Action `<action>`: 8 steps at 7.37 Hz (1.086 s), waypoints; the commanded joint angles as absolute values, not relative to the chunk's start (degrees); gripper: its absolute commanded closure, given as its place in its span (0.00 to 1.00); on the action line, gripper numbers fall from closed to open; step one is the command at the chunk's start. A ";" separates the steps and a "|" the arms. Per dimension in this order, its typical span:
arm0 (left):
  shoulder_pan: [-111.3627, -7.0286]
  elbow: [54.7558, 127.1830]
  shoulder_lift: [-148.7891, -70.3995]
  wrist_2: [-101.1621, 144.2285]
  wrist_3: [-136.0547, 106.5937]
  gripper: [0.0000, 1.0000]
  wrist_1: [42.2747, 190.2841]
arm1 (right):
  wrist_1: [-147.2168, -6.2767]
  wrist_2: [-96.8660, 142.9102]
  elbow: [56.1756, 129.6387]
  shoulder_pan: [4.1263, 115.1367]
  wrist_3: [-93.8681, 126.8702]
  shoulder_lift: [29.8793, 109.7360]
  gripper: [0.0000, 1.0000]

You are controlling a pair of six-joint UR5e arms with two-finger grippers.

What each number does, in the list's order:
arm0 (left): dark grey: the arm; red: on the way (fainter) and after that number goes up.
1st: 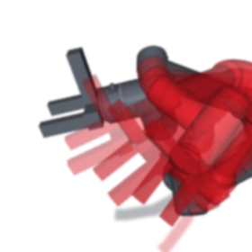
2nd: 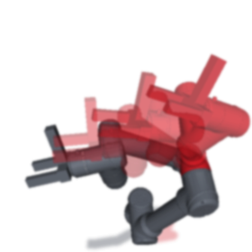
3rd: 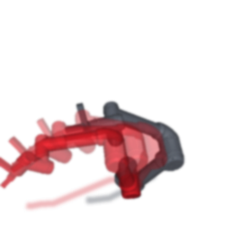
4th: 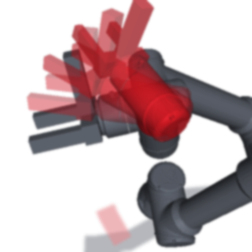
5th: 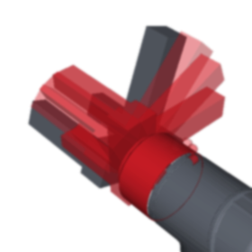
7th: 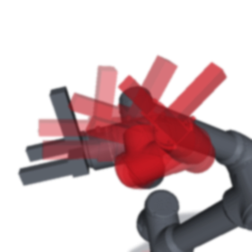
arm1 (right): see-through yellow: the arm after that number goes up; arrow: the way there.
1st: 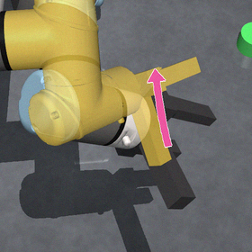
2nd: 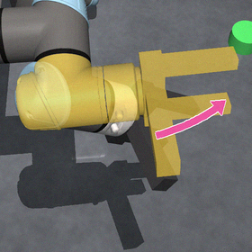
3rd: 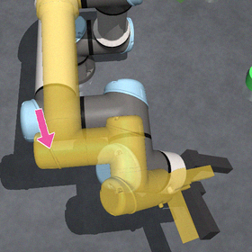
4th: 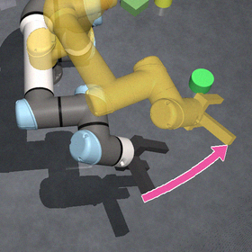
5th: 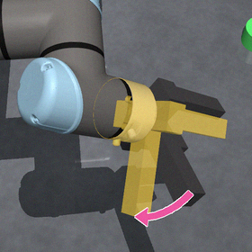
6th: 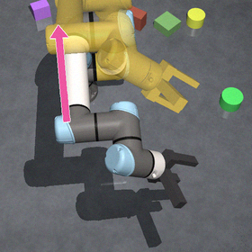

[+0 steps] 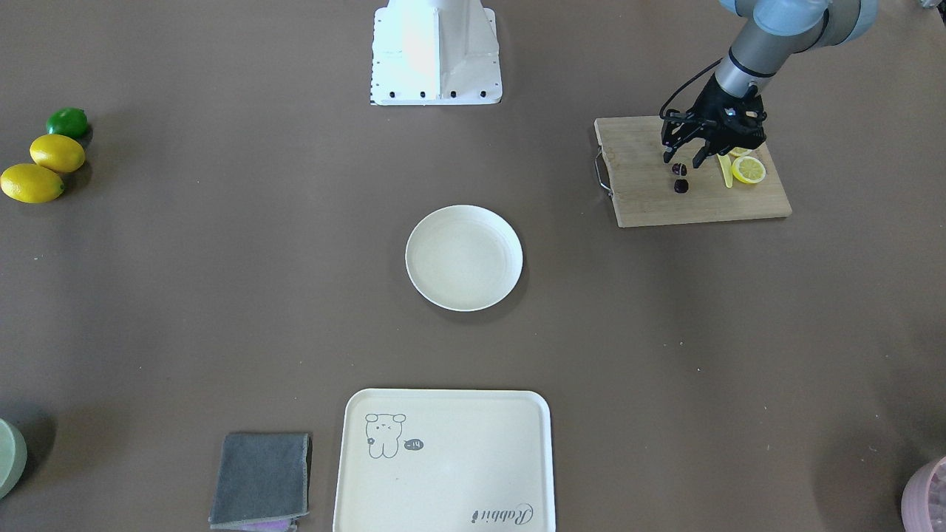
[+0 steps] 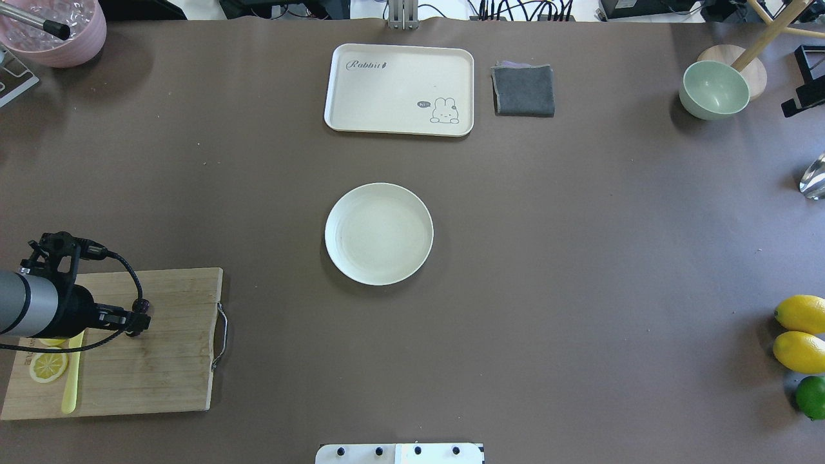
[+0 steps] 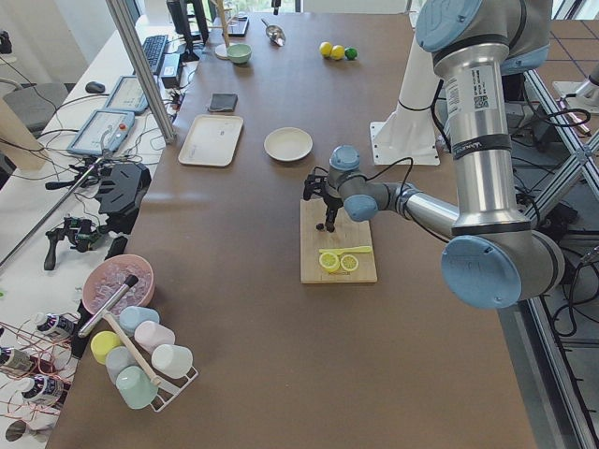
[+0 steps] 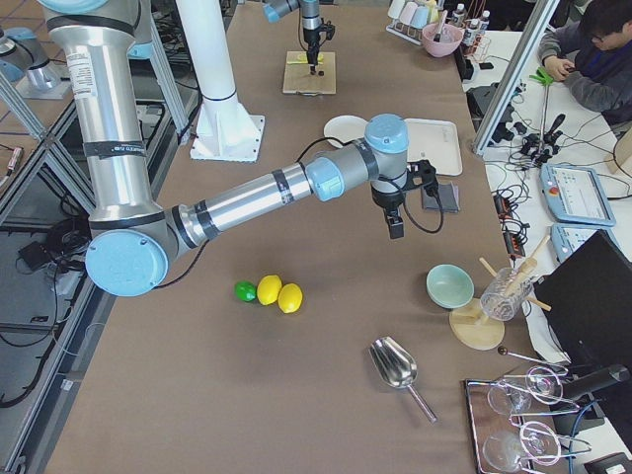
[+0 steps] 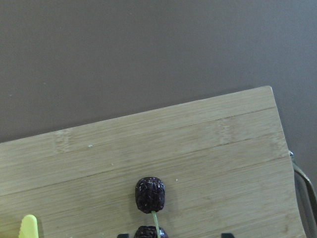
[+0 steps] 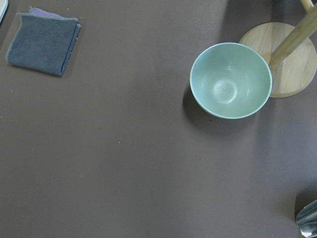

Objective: Place red cherry on plate
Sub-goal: 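Grasp the two dark red cherries by the stem with the left gripper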

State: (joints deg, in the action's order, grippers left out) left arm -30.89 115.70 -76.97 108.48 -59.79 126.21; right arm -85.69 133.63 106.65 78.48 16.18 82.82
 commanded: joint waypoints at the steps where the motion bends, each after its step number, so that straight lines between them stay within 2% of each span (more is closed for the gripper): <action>1: -30.76 115.66 -76.82 108.46 -59.77 1.00 126.21 | -85.69 133.59 106.61 78.49 16.17 82.79 0.00; 3: -31.11 116.36 -75.76 108.54 -59.59 1.00 126.73 | -85.69 133.59 106.70 78.49 16.26 82.88 0.00; 5: -32.86 120.30 -76.37 109.33 -59.94 1.00 126.56 | -85.69 133.59 106.61 78.49 16.17 83.23 0.00; 7: -34.61 119.54 -84.85 112.40 -63.43 1.00 126.30 | -85.43 134.21 106.79 78.57 16.17 84.63 0.00; 8: -34.72 115.79 -92.91 112.59 -68.42 1.00 126.12 | -85.17 134.12 107.22 79.01 16.00 85.94 0.00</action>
State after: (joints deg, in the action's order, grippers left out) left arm -34.09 118.80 -84.79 111.92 -63.70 126.37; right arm -85.47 134.12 106.83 78.68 16.15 84.49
